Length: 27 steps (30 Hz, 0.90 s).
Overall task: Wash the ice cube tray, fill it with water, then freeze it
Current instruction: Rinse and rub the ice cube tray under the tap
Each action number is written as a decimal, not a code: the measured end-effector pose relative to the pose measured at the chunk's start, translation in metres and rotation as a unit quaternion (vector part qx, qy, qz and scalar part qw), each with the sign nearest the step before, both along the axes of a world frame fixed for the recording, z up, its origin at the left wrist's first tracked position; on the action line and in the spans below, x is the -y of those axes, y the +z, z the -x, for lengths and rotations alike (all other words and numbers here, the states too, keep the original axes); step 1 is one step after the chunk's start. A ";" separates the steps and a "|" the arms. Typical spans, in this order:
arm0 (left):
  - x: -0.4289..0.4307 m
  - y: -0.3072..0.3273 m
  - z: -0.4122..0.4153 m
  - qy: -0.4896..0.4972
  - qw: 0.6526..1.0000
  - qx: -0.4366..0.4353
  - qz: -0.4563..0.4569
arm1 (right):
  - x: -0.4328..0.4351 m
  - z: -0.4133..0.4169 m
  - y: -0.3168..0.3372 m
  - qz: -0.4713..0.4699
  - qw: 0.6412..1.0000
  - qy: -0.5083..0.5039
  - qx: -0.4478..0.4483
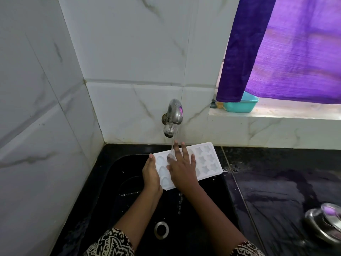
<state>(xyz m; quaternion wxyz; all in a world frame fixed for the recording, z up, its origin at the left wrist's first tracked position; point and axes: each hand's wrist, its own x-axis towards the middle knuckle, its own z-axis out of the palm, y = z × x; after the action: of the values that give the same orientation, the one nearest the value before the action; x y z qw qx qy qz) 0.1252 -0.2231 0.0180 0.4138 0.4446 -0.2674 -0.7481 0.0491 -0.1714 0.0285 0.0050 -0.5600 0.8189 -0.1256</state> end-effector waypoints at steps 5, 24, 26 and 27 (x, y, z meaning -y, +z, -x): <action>-0.004 -0.007 -0.006 -0.008 1.000 0.004 -0.001 | -0.005 0.008 0.005 0.038 0.999 0.005 0.015; 0.000 -0.008 0.003 0.011 1.000 -0.008 -0.029 | 0.001 0.048 0.008 0.113 0.957 0.178 -0.198; 0.000 -0.009 0.002 0.015 0.999 -0.011 -0.026 | 0.000 0.046 0.005 0.117 0.957 0.180 -0.197; 0.000 -0.010 0.002 0.018 0.999 -0.010 -0.026 | -0.001 0.046 0.005 0.122 0.957 0.183 -0.189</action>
<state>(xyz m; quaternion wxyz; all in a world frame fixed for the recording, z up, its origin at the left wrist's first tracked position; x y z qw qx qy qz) 0.1231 -0.2227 0.0079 0.4182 0.4526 -0.2356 -0.7514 0.0031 -0.1707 0.0335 -0.1951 -0.7104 0.6667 -0.1130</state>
